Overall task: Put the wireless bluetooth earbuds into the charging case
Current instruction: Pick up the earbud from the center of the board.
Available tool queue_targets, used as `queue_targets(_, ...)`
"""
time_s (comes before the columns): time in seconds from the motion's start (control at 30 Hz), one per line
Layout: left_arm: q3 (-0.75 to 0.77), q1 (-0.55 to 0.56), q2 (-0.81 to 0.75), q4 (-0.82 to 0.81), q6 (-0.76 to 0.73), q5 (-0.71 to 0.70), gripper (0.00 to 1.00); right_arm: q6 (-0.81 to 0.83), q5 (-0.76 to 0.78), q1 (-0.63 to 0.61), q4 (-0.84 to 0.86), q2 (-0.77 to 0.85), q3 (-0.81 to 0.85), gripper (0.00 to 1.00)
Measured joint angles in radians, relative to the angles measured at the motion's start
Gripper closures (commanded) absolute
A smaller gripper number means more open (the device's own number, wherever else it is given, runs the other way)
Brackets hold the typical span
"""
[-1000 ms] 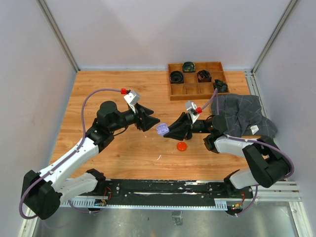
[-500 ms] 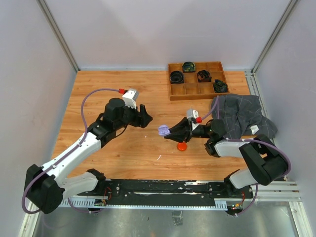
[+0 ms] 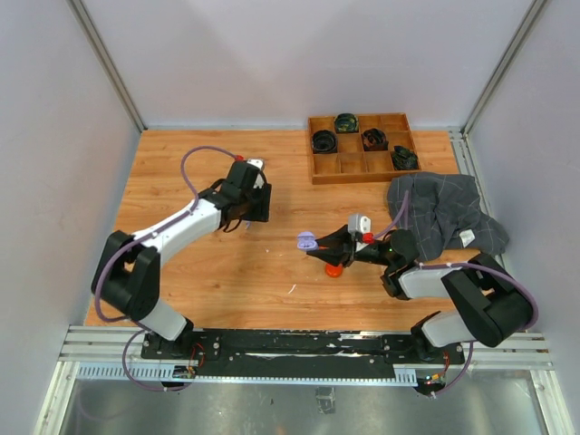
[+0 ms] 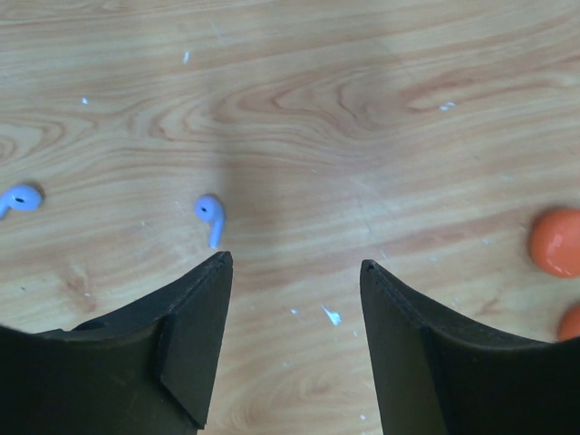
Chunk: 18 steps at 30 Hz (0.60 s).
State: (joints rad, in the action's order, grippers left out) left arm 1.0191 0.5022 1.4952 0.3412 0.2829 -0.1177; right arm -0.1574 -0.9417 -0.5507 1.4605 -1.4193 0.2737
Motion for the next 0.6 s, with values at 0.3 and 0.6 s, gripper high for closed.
queue_targets(0.3, 0.184, -0.050, 0.250, 0.134, -0.039, -0.035, 0.38, 0.060, 0.041, 0.000, -0.026, 0.035, -0.010, 0.86)
queue_targets(0.6, 0.234, -0.088, 0.332, 0.216, -0.051, -0.019, 0.42, 0.073, 0.053, 0.000, -0.029, 0.035, -0.010, 0.85)
